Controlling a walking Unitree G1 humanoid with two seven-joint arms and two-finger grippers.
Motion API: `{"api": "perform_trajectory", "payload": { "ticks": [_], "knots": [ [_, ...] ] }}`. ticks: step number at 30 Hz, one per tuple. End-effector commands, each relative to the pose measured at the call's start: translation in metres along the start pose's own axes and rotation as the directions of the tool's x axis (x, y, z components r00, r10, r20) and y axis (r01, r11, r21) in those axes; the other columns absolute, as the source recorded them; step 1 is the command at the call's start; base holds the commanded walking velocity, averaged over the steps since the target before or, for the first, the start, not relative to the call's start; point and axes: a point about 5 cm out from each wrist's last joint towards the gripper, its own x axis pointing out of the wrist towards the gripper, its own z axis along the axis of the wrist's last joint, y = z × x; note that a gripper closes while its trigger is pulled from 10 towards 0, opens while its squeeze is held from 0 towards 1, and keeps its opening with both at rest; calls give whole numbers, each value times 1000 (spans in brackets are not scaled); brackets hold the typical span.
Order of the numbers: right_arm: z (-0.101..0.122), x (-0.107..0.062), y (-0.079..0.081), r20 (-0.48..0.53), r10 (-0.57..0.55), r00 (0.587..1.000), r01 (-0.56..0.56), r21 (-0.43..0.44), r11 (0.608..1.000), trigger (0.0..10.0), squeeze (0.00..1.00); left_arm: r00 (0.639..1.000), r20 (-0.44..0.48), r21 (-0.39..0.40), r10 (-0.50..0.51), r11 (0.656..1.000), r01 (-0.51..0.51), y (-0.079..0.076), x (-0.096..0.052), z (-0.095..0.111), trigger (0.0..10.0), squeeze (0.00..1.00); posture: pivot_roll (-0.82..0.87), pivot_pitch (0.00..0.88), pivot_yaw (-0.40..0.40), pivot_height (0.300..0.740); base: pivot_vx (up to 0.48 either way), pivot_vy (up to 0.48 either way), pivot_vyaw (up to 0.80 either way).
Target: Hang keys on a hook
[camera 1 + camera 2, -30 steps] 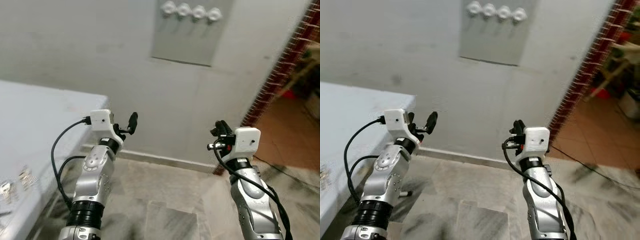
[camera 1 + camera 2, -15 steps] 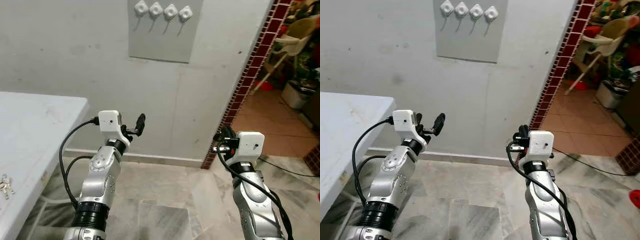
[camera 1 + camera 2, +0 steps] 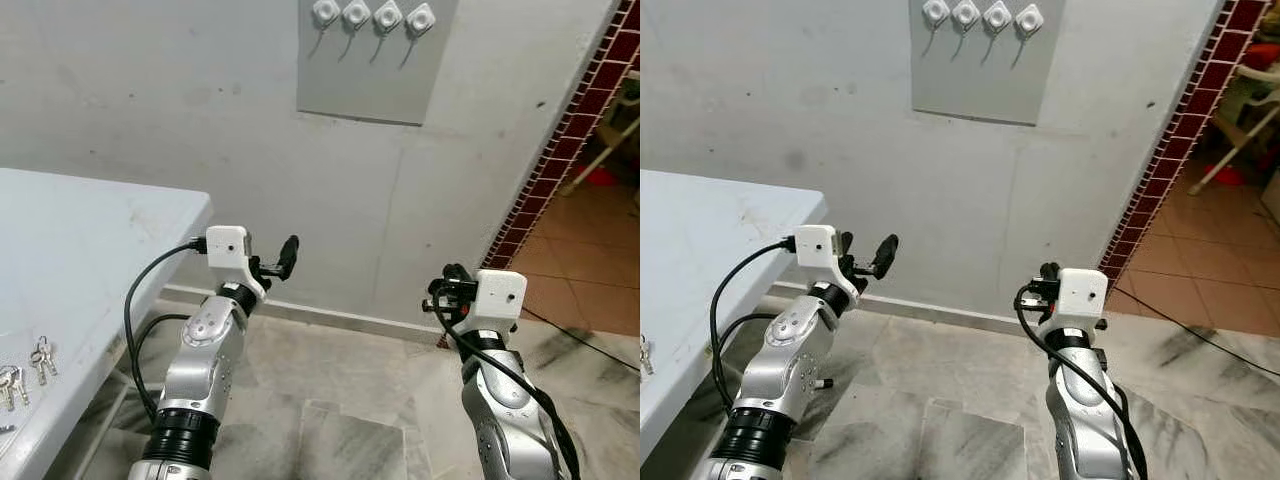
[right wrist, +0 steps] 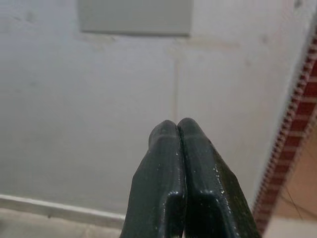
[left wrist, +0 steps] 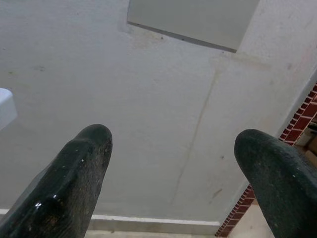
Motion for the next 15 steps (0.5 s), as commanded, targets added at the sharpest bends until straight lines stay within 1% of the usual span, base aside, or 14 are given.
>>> {"api": "perform_trajectory", "payload": {
  "ticks": [1,4,7,15],
  "knots": [
    [14,0,0,74,7,997,-8,10,1000,10000,0,1000,14,19,-24,1000,24,-2,0,6,10000,0,26,8,-2,740,0,0,0],
    [16,0,0,87,3,996,-5,24,1000,10000,0,999,19,24,-51,998,50,-3,0,8,10000,0,25,10,1,740,0,0,0],
    [17,-1,1,85,4,996,-6,26,1000,10000,0,999,22,23,-50,999,49,-2,0,9,10000,0,24,12,1,740,296,0,0],
    [17,-3,2,94,16,995,-19,29,999,10000,0,998,28,19,-57,998,57,-3,0,10,10000,0,22,15,-1,740,468,0,0]
  ]
}}
